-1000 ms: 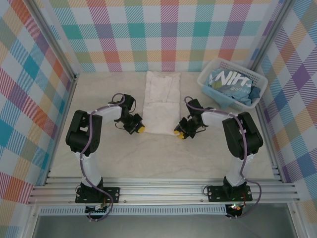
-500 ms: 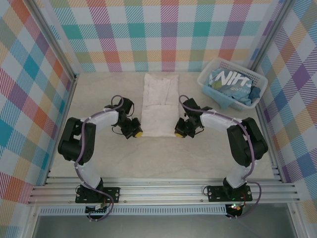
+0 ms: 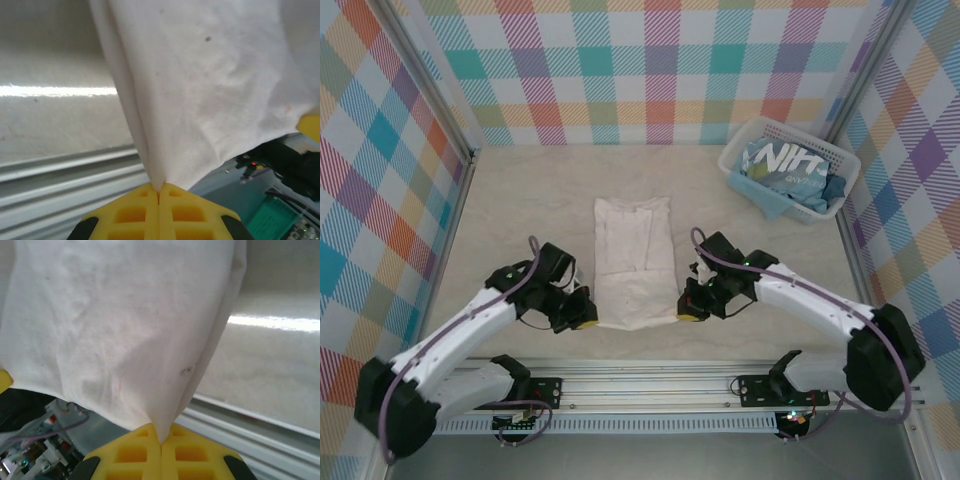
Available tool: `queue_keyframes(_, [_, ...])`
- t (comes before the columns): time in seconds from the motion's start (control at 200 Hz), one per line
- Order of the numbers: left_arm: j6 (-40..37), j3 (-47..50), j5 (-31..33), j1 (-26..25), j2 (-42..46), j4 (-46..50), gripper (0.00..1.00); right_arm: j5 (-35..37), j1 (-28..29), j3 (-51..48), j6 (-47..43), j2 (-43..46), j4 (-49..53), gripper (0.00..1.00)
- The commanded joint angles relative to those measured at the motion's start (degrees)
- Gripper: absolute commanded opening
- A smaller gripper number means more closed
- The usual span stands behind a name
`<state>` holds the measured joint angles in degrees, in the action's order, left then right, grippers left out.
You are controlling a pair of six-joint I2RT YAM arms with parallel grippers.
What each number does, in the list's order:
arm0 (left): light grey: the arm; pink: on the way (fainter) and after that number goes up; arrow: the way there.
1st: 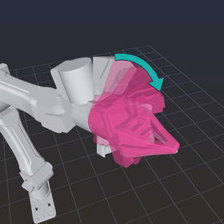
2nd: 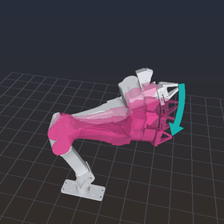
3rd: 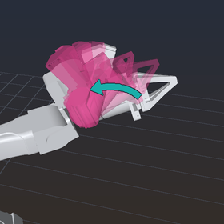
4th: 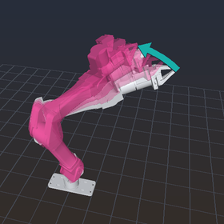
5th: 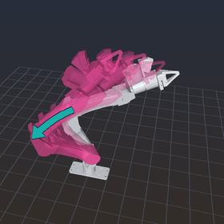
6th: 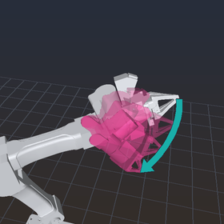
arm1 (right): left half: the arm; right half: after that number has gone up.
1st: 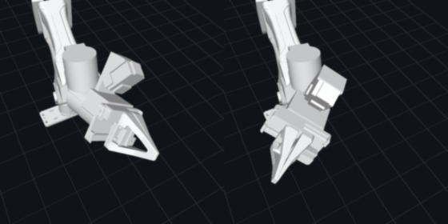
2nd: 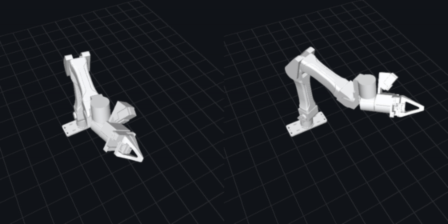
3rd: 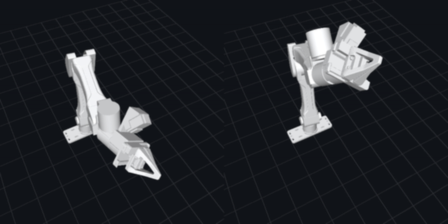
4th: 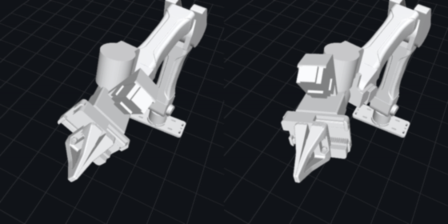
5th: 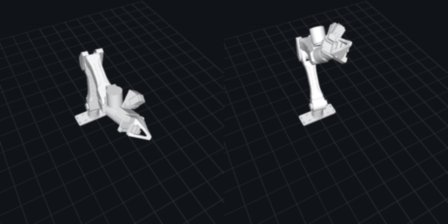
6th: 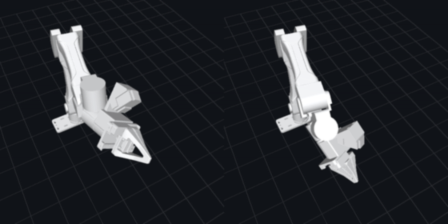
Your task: Fold and stack the t-shirts
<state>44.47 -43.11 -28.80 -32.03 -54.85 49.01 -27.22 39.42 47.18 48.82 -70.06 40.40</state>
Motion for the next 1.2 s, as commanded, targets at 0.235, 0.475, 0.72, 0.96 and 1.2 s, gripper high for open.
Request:
queue_keyframes(0.235, [11.51, -11.58, 3.46, -0.22, 8.88, 2.59, 0.0, -1.25, 0.02, 14.24, 5.75, 6.53, 10.59, 0.0])
queue_keyframes(0.475, [12.86, -18.06, 9.37, 2.64, 2.51, 3.2, 0.0, 1.43, -3.07, 26.87, 5.44, -4.32, 12.8, 0.0])
queue_keyframes(0.72, [12.43, -23.19, 10.08, 11.58, -11.74, 0.21, 0.0, -0.63, -9.6, 38.89, 2.93, -20.88, 12.73, 0.0])
queue_keyframes(0.96, [8.68, -33.53, 8.14, 18.45, -31.55, -4.28, 0.0, -1.58, -14.06, 54.25, 0.05, -39.51, 13.99, 0.0])
queue_keyframes(1.2, [0.77, -47.86, 7.07, 20.4, -55.1, -5.1, 0.06, -4.08, -17.42, 66.06, -1.19, -57.54, 8.21, 0.1])
